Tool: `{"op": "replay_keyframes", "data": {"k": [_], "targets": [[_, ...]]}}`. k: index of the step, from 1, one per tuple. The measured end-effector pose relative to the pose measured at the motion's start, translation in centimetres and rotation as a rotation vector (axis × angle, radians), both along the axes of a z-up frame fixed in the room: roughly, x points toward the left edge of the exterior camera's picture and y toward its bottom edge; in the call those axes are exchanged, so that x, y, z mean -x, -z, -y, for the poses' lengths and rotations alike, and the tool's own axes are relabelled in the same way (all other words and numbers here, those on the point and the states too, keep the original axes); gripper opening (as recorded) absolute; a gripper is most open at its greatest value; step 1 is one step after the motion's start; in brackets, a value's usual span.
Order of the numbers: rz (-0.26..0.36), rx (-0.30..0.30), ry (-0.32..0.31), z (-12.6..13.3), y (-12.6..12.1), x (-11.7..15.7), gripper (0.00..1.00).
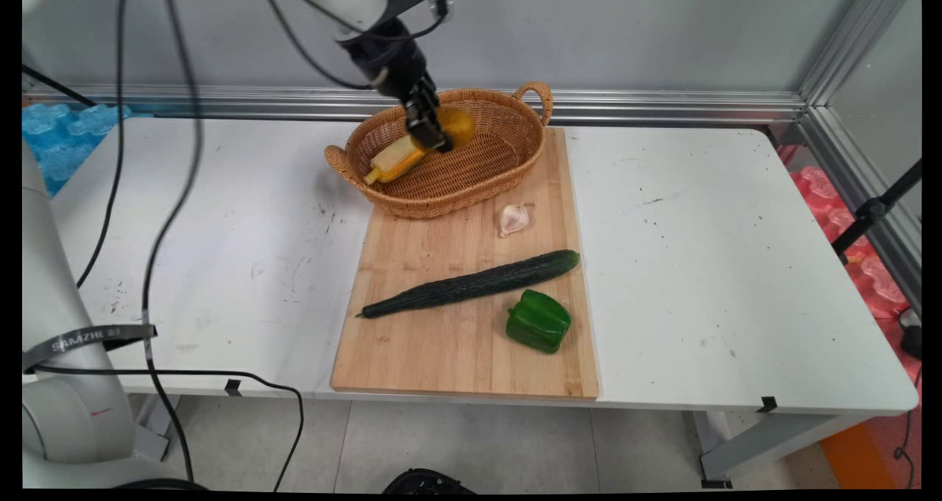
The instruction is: Place the picked object on the cutting board
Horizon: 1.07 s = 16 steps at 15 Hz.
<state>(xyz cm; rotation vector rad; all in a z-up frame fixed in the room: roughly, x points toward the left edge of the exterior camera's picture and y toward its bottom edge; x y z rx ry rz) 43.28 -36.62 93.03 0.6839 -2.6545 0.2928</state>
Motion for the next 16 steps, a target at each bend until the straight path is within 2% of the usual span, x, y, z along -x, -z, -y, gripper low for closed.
{"op": "replay_keyframes", "data": {"k": [5, 11, 16], "targets": [[0.016, -0.030, 0.233, -5.4, -0.4, 0.2, 0.00], [0.036, -0.055, 0.426, -9.4, 1.4, 1.5, 0.00], [0.038, -0.080, 0.529, -11.5, 4.3, 3.8, 0.00]]}}
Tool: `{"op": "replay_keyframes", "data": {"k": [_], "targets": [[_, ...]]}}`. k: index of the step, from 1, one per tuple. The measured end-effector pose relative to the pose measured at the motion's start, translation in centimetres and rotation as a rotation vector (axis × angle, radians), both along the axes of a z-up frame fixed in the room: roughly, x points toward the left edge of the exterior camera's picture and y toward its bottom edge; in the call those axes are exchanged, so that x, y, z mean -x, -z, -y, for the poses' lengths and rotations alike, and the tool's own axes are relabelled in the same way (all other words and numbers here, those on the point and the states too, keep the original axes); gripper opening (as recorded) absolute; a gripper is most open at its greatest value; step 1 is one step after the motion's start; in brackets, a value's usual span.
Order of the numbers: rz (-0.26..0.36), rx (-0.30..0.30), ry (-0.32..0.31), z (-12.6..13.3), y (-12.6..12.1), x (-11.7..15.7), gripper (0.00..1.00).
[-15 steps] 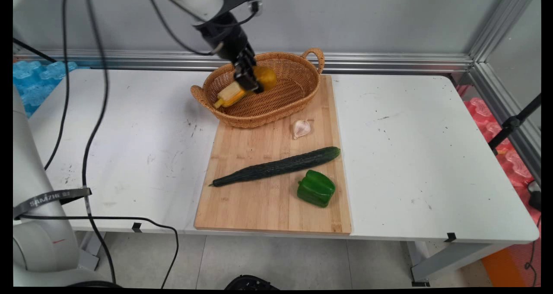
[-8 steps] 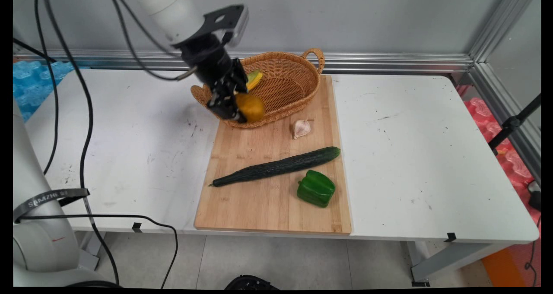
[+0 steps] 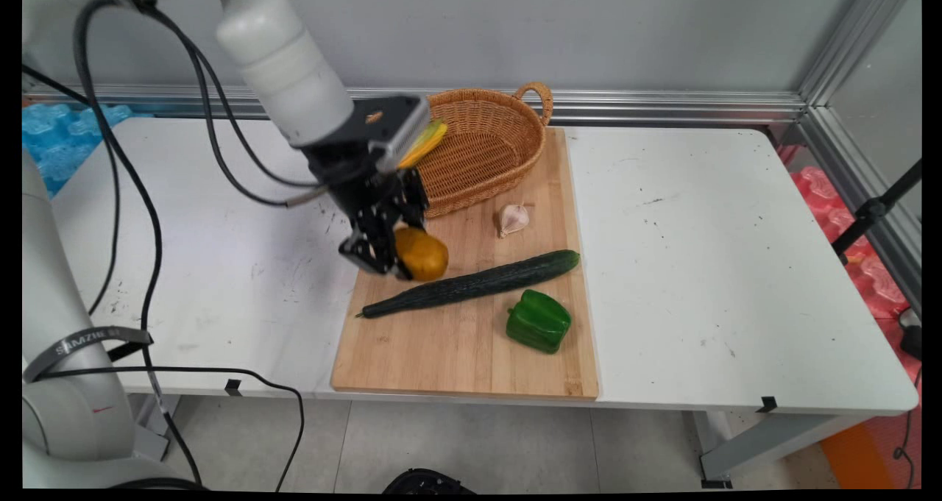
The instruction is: Place the picked object on the cutting board
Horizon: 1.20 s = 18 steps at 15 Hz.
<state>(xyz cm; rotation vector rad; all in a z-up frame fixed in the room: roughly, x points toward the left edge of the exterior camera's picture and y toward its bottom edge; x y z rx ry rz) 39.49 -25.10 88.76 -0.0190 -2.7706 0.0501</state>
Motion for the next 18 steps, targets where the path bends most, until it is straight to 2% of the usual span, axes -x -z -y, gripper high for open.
{"op": "replay_keyframes", "data": {"k": [6, 14, 15, 18], "targets": [[0.011, -0.031, 0.085, -1.2, 4.5, 3.0, 0.00], [0.035, -0.061, 0.124, -1.4, 9.3, 5.4, 0.00], [0.036, -0.065, 0.126, -1.4, 9.6, 5.5, 1.00], [0.028, -0.065, 0.121, -1.3, 9.9, 5.8, 1.00]]}}
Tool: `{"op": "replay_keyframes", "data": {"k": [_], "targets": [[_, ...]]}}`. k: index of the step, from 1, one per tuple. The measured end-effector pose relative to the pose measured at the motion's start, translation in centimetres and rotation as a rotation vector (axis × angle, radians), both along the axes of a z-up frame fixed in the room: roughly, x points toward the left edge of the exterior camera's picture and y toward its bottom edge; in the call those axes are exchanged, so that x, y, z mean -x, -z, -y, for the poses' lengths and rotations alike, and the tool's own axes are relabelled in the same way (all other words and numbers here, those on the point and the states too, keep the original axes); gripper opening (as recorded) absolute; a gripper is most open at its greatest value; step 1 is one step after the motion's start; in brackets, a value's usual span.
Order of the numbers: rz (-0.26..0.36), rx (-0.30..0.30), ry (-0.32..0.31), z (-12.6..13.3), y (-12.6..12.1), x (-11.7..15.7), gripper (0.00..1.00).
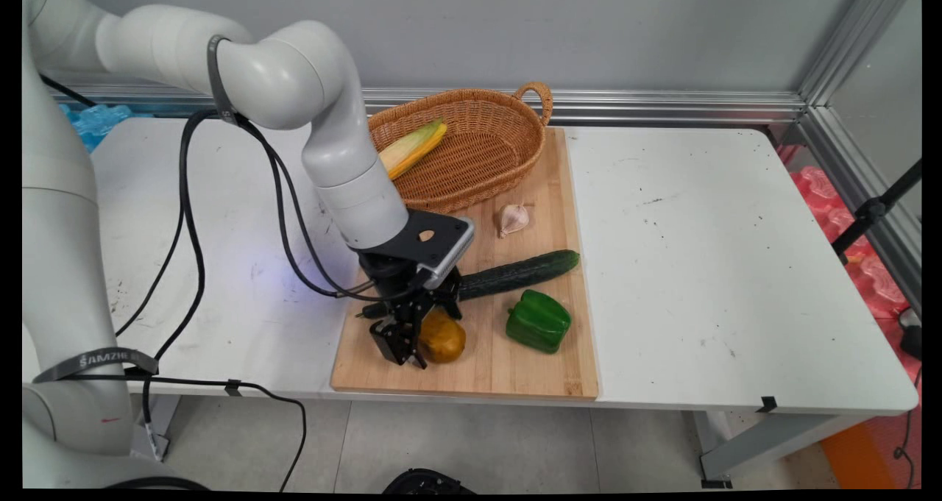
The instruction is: Place the picked object on the cutting board
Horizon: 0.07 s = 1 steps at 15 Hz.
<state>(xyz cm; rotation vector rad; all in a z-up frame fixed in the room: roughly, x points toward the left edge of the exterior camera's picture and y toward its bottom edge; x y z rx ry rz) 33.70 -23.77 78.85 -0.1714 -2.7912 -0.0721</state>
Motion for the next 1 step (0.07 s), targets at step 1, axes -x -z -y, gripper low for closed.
{"op": "replay_keyframes", "data": {"k": [1], "targets": [[-0.005, 0.000, -0.009, 0.01, -0.05, 0.08, 1.00]]}}
